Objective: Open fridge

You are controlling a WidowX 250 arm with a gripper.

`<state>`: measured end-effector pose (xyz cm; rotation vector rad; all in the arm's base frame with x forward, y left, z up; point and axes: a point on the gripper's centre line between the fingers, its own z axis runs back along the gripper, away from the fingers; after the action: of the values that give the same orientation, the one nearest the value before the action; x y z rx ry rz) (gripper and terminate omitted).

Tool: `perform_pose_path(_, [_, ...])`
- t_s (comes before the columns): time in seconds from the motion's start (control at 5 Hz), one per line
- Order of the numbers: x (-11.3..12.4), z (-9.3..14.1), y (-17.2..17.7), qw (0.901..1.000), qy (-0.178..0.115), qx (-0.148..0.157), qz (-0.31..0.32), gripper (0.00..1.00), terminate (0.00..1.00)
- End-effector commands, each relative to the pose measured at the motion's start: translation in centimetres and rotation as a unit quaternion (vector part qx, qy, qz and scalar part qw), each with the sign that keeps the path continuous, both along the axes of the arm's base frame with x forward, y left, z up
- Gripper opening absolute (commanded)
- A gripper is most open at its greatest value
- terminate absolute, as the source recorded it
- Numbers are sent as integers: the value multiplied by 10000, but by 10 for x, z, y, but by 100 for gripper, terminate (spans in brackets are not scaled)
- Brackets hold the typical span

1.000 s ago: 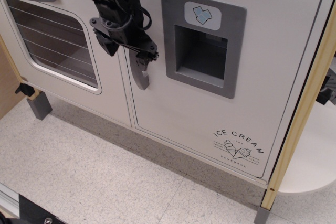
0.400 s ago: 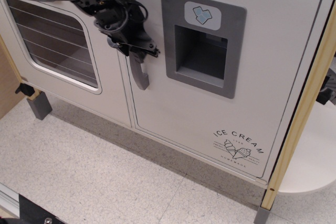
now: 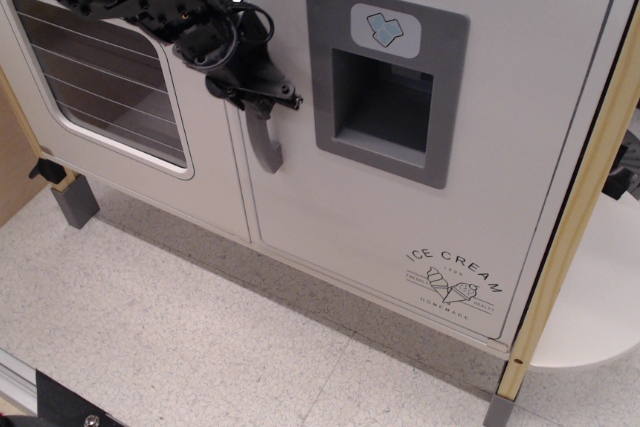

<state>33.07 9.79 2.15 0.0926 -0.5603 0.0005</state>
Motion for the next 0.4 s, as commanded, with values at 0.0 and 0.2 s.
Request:
perform_pose_path(0.0, [-31, 30, -2, 9989, 125, 107, -433, 0, 0])
perform_pose_path(0.2, [-44, 39, -9, 9991, 367, 80, -173, 100, 0])
